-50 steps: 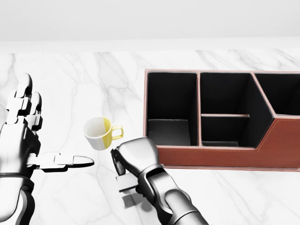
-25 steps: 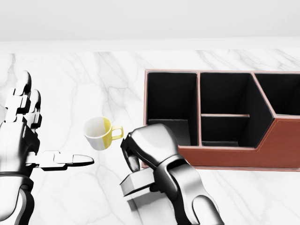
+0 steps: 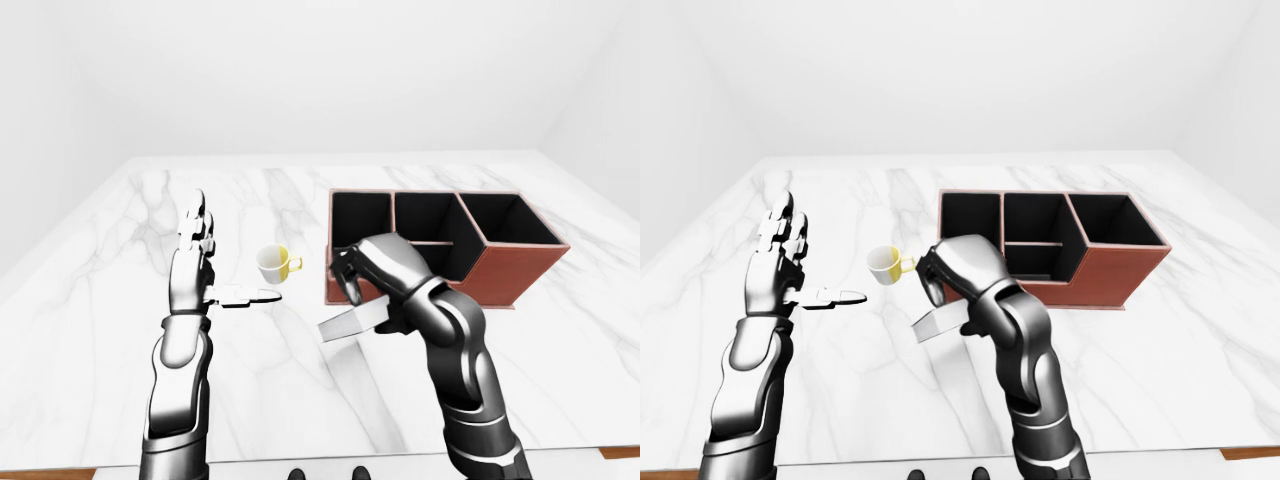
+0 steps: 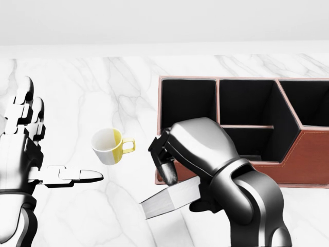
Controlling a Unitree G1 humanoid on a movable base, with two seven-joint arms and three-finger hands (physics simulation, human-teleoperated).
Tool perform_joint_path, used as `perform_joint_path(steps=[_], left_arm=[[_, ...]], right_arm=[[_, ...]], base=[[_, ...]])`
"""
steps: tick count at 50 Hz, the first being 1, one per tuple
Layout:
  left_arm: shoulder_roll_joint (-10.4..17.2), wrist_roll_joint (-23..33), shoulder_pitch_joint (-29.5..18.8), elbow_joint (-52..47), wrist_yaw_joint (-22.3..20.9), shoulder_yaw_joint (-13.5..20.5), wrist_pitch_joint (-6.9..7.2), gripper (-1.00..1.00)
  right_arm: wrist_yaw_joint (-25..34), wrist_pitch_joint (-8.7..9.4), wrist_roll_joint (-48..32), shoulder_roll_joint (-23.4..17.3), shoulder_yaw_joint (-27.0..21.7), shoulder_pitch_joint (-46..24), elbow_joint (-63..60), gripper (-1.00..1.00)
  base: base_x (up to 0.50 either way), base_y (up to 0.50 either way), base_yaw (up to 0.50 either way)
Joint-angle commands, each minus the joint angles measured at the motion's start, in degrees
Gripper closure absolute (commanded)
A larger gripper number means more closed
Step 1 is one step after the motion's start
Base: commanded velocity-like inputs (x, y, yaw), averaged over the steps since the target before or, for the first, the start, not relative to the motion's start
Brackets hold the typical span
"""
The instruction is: Pick up the book and place it in the caddy.
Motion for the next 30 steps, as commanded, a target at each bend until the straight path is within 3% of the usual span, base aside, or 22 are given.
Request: perform_joint_path(steps=[1,4,21,30], left_arm=[[-0.08,0.17,-0.02,-0.03,0.06,-0.1,0.0,-1.0],[-0.04,0.16,-0.24,0.14,0.05,-0.14,0.0,-1.0],[0.1,-0.1,-0.56,0.24,-0.09,-0.03,0.0,-1.0],[0.07,-0.16,-0.64,0.96,-0.02,-0.19,0.0,-1.0]], right_arm=[[1.2,5.5,7.0,-3.16,-4.78,-1.8,-11.78,1.0],[1.2,7.24,8.12,-4.65,-6.48,-3.87,-12.7,1.0],[1.2,7.24,11.24,-11.5,-11.37,-14.96,-7.4,1.0],[1.2,7.24,10.63,-16.19,-13.18,-20.53,5.71,1.0]], base=[[0.0,0.0,0.0],[0.0,0.0,0.0],[0.0,0.0,0.0],[0.0,0.0,0.0]])
